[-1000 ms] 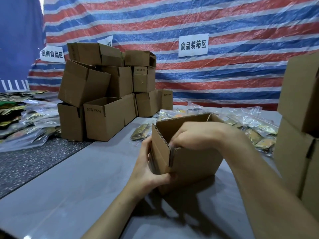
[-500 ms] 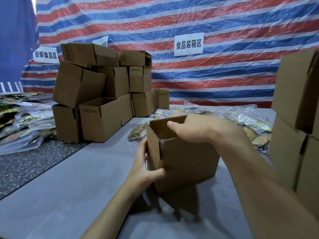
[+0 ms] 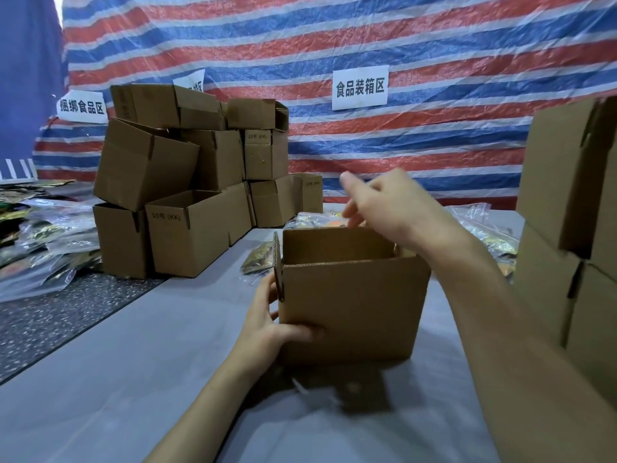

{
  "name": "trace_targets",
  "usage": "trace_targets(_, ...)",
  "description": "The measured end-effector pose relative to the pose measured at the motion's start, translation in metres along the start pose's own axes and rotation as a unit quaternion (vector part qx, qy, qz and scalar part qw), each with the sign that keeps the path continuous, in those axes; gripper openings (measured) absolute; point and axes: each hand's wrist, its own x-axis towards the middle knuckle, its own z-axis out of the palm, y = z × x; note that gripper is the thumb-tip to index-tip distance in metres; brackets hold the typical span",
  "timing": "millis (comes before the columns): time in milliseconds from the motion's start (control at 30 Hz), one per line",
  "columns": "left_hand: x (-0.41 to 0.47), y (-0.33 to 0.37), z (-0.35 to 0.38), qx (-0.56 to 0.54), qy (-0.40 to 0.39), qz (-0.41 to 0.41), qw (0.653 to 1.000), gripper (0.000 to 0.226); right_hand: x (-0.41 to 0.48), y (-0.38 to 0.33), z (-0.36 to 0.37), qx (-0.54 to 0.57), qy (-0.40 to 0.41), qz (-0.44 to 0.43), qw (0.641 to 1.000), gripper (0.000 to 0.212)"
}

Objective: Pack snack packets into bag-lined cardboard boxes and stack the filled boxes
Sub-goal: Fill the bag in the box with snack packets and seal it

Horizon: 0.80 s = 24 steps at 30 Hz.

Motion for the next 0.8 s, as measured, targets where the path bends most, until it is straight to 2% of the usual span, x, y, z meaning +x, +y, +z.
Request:
trace_targets(133,0.005,0.003,-0.007,-0.086,0.059,-0.015,0.994,0.103,0.005,0.013,-0.006,0.145,0.219,-0.019,0.965,0.054)
trace_targets(233,0.007,0.005,-0.017,-0.106,0.113,-0.019,0.988,0.099,0.018,0.035,-0.003,0.2,0.289,0.031,0.936,0.043)
trace_targets(300,0.007,0.004,-0.022,-0.111,0.158,-0.019,0.981,0.101,0.026,0.055,0.005,0.234,0.279,0.089,0.927,0.034)
trace_targets(400,0.008,0.001,-0.029,-0.117,0.206,-0.019,0.971,0.106,0.032,0.091,0.027,0.277,0.22,0.176,0.919,0.019)
trace_targets(533,0.011,-0.005,-0.035,-0.119,0.218,-0.014,0.969,0.101,0.031,0.139,0.068,0.335,0.144,0.262,0.894,0.024)
trace_targets(633,0.013,-0.01,-0.038,-0.119,0.198,-0.011,0.973,0.086,0.031,0.157,0.091,0.385,0.132,0.271,0.872,0.022)
trace_targets(733,0.014,-0.014,-0.04,-0.12,0.184,-0.008,0.976,0.074,0.031,0.154,0.11,0.476,0.093,0.278,0.829,0.017)
trace_targets(800,0.015,-0.014,-0.04,-0.125,0.174,-0.005,0.977,0.071,0.033,0.146,0.122,0.472,0.027,0.288,0.833,0.026)
